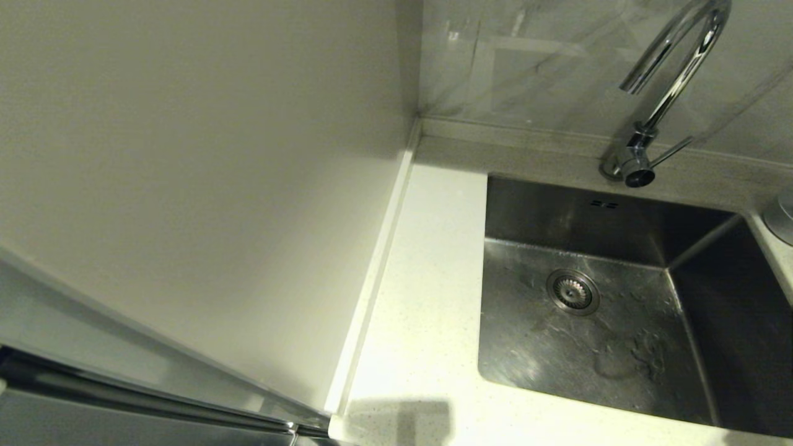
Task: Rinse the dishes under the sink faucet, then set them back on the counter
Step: Put a bowl back to the table from the sink
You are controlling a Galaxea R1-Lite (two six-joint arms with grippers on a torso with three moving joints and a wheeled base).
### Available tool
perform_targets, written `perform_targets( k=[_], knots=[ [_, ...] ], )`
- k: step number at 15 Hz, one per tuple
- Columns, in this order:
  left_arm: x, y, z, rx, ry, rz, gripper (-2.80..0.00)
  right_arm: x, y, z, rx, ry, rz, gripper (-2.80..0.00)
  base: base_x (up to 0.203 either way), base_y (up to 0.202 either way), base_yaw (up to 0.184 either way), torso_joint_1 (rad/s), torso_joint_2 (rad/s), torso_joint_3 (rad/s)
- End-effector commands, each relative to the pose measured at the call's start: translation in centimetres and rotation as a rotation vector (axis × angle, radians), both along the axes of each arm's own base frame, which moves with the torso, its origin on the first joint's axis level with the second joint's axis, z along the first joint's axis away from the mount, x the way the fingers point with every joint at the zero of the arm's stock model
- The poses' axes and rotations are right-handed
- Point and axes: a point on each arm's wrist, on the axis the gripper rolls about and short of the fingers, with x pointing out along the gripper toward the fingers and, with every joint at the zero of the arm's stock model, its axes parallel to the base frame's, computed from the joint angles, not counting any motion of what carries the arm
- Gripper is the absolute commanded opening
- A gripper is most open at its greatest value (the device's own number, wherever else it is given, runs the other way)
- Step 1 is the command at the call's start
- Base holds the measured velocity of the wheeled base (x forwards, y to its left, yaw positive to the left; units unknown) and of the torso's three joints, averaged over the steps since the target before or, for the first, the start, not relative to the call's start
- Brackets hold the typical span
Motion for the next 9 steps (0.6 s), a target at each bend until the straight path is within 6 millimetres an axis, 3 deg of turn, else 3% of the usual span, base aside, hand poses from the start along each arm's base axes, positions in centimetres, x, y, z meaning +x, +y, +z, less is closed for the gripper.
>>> perform_targets(
  k=[1,5,9],
  knots=[
    [0.0,0.0,-0.1,0.0,0.003,0.0,-2.8,1.7,-1.4,-1.0,0.019,0.113,-0.03,-2.8,0.0,0.0,0.0,0.0,0.0,0.0],
    [0.0,0.0,-0.1,0.0,0.003,0.0,-2.8,4.2,-3.7,-3.1,-0.029,0.252,-0.078,-2.8,0.0,0.0,0.0,0.0,0.0,0.0],
    [0.0,0.0,-0.1,0.0,0.003,0.0,-2.8,7.7,-6.5,-6.0,-0.087,0.234,-0.102,-2.8,0.0,0.0,0.0,0.0,0.0,0.0]
  ],
)
